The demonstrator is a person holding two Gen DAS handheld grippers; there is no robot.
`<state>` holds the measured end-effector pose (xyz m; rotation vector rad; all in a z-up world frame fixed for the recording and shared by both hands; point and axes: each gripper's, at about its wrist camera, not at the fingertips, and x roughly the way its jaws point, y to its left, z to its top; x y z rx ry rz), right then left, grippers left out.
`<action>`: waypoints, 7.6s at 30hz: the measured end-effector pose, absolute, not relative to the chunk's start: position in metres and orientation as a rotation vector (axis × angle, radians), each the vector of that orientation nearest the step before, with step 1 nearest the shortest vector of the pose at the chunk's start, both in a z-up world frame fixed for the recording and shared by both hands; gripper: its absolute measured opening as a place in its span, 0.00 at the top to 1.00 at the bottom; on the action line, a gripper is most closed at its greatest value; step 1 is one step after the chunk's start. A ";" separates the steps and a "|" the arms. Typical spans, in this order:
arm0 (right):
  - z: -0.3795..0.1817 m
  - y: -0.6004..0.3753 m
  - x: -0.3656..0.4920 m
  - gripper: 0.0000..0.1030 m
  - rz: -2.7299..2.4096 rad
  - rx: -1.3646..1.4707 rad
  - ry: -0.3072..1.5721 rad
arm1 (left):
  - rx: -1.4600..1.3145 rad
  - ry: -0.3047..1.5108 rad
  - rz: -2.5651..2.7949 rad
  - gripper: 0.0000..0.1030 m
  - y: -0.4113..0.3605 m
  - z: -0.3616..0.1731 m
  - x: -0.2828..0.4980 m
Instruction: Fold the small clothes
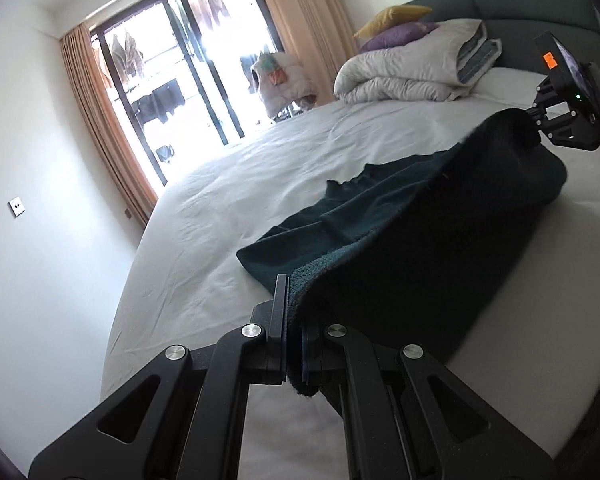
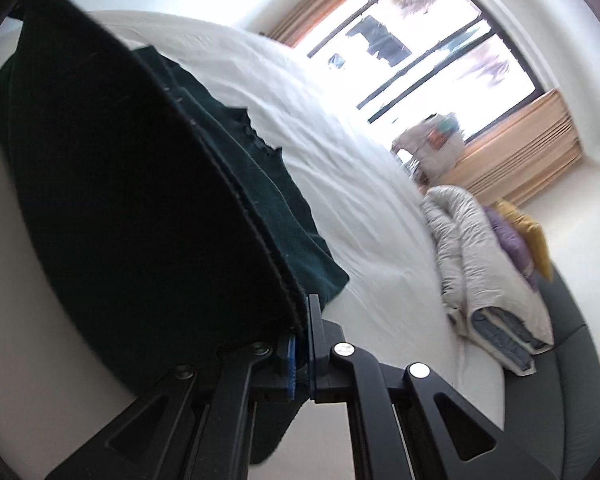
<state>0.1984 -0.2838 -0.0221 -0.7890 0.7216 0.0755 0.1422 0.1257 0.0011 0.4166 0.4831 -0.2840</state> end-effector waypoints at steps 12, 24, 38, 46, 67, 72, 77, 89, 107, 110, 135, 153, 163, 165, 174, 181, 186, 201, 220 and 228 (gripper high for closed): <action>-0.064 -0.304 0.343 0.97 0.078 -0.691 0.901 | 0.436 0.649 -0.266 0.97 0.112 -0.030 0.334; -0.096 -0.328 0.425 0.32 -0.040 -0.554 0.955 | 0.428 0.799 -0.208 0.91 0.105 -0.095 0.438; -0.071 -0.410 0.417 0.00 0.009 0.048 1.052 | 0.332 0.758 -0.047 0.19 0.139 -0.073 0.424; -0.079 -0.400 0.454 0.00 0.031 0.153 1.136 | 0.361 0.630 -0.121 0.19 0.102 -0.057 0.382; -0.059 -0.394 0.355 0.11 0.005 0.365 0.931 | -0.051 0.671 0.012 0.17 0.175 -0.071 0.388; -0.086 -0.372 0.310 0.12 -0.025 0.307 0.979 | -0.134 0.706 -0.014 0.17 0.198 -0.074 0.356; -0.112 -0.381 0.282 0.12 -0.023 0.285 0.943 | 0.073 0.791 -0.068 0.17 0.157 -0.099 0.327; -0.077 -0.334 0.229 0.37 0.367 0.569 0.651 | 0.113 0.638 -0.014 0.17 0.133 -0.085 0.269; -0.170 -0.371 0.218 1.00 0.219 0.966 0.610 | 0.092 0.862 -0.268 0.16 0.044 -0.120 0.277; -0.185 -0.400 0.192 1.00 0.131 1.126 0.469 | 0.095 0.850 -0.264 0.16 0.046 -0.121 0.278; -0.186 -0.397 0.181 1.00 0.095 1.012 0.473 | -0.044 0.764 -0.406 0.33 0.028 -0.070 0.268; -0.187 -0.399 0.183 1.00 0.101 1.010 0.467 | -0.198 0.879 -0.515 0.83 0.057 -0.114 0.285; -0.187 -0.400 0.184 1.00 0.101 1.009 0.466 | -0.323 0.866 -0.424 0.89 0.147 -0.123 0.247; -0.187 -0.400 0.184 1.00 0.102 1.010 0.465 | -0.361 0.867 -0.403 0.89 0.163 -0.124 0.244; -0.186 -0.403 0.186 1.00 0.105 1.013 0.461 | -0.315 0.782 -0.369 0.89 0.161 -0.078 0.237; -0.186 -0.402 0.187 1.00 0.104 1.013 0.461 | -0.213 0.834 -0.308 0.89 0.118 -0.092 0.296; -0.188 -0.404 0.188 1.00 0.107 1.016 0.460 | -0.326 0.834 -0.334 0.89 0.134 -0.117 0.300; -0.100 -0.333 0.210 0.27 0.227 0.777 0.443 | -0.374 0.807 -0.360 0.89 0.148 -0.137 0.297; -0.171 -0.372 0.403 0.78 0.197 1.047 0.689 | -0.442 0.793 -0.398 0.89 0.166 -0.146 0.294; -0.137 -0.398 0.351 0.25 -0.051 1.028 0.492 | -0.451 0.794 -0.399 0.89 0.167 -0.148 0.295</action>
